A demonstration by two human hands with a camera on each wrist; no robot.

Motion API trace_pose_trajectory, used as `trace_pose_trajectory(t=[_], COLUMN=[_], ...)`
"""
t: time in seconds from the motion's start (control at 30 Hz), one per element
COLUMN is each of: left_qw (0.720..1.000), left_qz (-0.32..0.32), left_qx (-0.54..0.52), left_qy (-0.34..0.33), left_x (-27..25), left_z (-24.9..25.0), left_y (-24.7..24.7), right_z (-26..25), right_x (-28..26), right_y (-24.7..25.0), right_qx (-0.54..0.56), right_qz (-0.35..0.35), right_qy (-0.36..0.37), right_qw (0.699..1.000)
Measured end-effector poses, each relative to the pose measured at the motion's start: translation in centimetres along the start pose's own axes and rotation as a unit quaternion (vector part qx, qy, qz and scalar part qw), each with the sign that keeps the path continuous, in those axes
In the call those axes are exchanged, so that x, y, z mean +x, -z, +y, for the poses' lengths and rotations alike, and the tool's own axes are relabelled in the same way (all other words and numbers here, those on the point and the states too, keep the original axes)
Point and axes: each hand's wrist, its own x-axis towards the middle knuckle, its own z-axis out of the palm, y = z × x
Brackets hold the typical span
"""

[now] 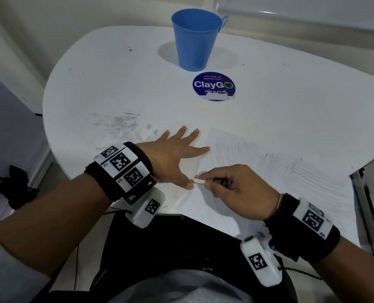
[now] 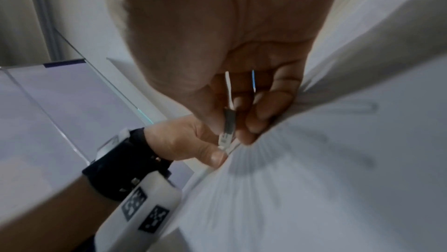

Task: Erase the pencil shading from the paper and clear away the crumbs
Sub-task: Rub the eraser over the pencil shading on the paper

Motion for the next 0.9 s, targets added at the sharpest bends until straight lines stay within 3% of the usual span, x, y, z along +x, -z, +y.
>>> trace_pose_trajectory(t=[0.13,0.3,0.43,0.57,0.7,0.73,0.87,0.9], left_qw=[1.000,1.000,1.000,1.000,0.999,0.999,0.999,0.999], left_qz=[-0.010,-0.014,-0.012,-0.022,-0.034,-0.036,-0.034,-0.034], left_qx=[-0.003,0.003,0.005,0.018,0.022,0.021,0.018,0.018], left_qy=[0.004,0.005,0.010,0.011,0.012,0.012,0.016,0.017], left_x=[0.1,0.0,0.0,0.0,0.0,0.0,-0.1,-0.2], left_z=[-0.2,-0.1,-0.1,0.0,-0.1,-0.2,0.1,0.1], left_y=[0.1,0.1,0.0,0.2,0.4,0.4,0.4,0.5], right_z=[0.5,-0.2,0.5,0.6,0.2,0.0,-1.1,-1.3], right_x=[0.5,0.1,1.0,1.0,1.2,1.1,-0.3,-0.3], right_y=[0.5,0.9,1.6,0.7,0.3,0.2,-0.1,-0.1], right_qx=[-0.045,-0.071,-0.109,-0.124,-0.137,-0.142,-0.135,-0.135], right_qz=[0.099,-0.008,0.074,0.065,0.115,0.110,-0.032,-0.037], right_qy=[0.005,0.023,0.016,0.000,0.001,0.005,0.031,0.037], right_qw=[0.994,0.997,0.991,0.990,0.984,0.984,0.990,0.989])
